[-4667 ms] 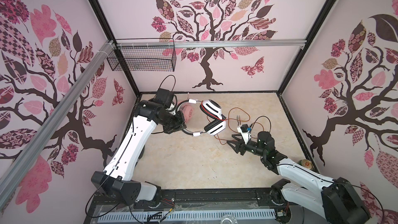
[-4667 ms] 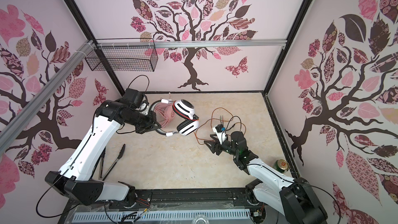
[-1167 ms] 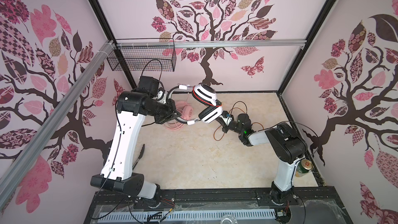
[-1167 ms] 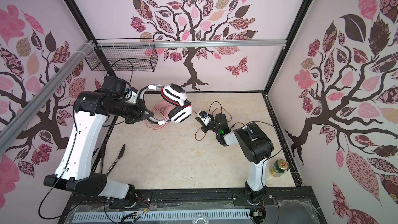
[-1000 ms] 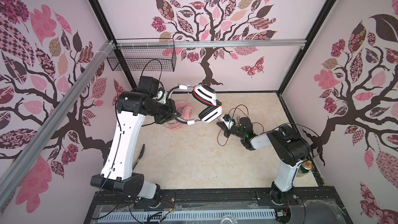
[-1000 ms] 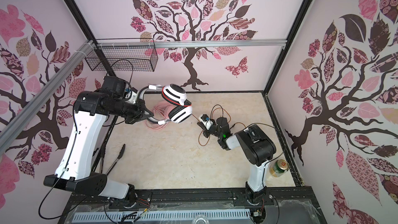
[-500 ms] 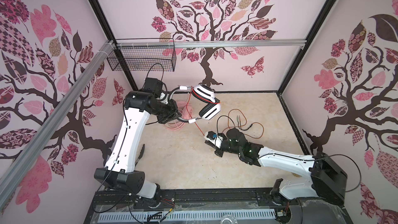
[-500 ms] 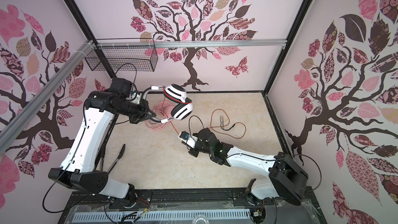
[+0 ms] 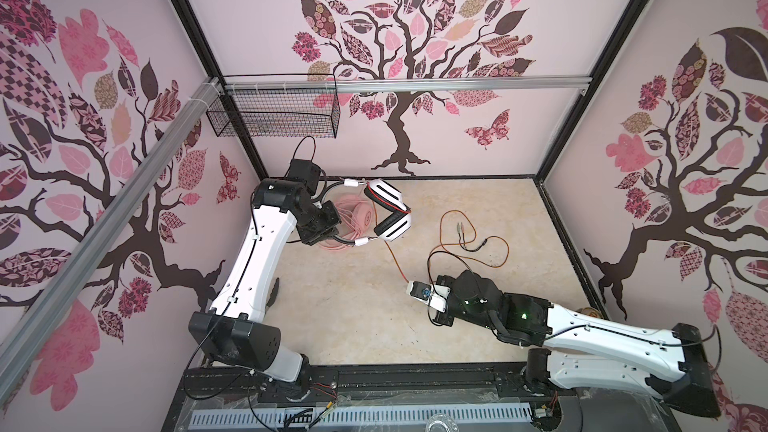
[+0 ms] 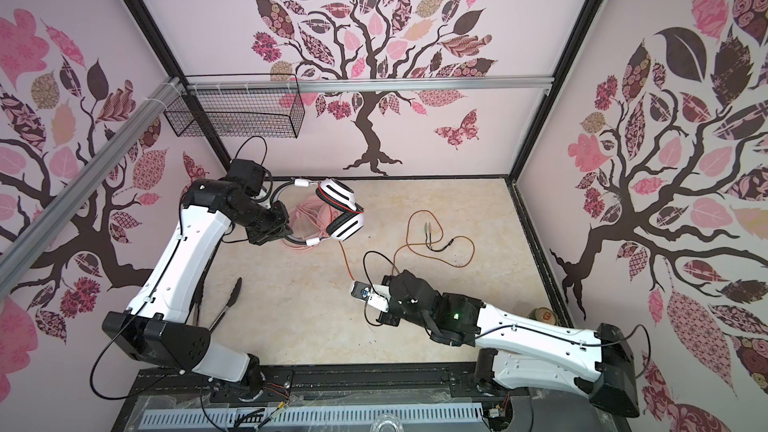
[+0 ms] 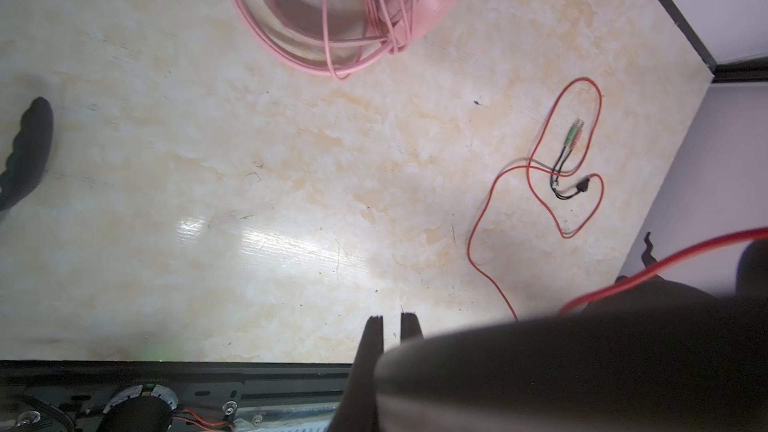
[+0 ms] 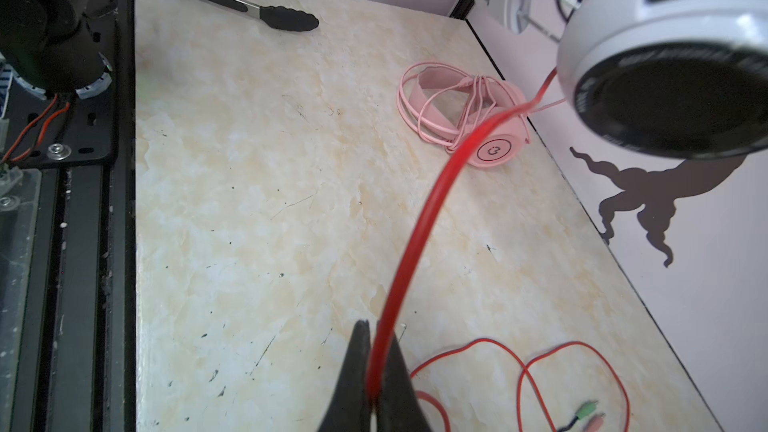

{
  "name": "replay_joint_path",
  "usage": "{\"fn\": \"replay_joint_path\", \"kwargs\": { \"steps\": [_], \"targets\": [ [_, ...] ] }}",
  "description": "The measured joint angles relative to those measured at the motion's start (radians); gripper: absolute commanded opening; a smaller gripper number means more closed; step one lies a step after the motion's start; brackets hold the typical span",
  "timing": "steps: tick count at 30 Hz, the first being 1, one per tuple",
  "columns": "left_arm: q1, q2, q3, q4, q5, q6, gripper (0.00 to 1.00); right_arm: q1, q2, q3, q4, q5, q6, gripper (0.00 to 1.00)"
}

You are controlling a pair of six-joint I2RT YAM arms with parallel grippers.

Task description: Wrap the headphones

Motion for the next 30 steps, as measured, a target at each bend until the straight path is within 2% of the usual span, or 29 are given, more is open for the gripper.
{"fn": "replay_joint_path", "kwargs": {
  "steps": [5,13,19,22,27,30],
  "targets": [
    [-0.037,0.027,-0.011,-0.01,-0.129,-0.002,0.0,0.026,0.008,0.106,-0.065,0.06,-0.052,0.0],
    [-0.198,0.051,-0.013,-0.084,-0.367,-0.003,0.0,0.026,0.048,0.165,-0.089,0.17,-0.165,0.0],
    [-0.309,0.021,-0.096,-0.091,-0.461,0.004,0.0,0.017,0.07,0.165,-0.072,0.293,-0.27,0.0],
    [-0.388,0.003,-0.148,-0.091,-0.474,0.008,0.0,-0.029,0.072,0.165,-0.06,0.282,-0.282,0.0],
    [-0.499,-0.039,-0.24,-0.072,-0.471,0.008,0.0,-0.176,0.068,0.162,-0.016,0.18,-0.268,0.0],
    [-0.543,-0.064,-0.273,-0.051,-0.467,0.003,0.0,-0.193,0.071,0.158,-0.01,0.13,-0.267,0.0]
  ]
}}
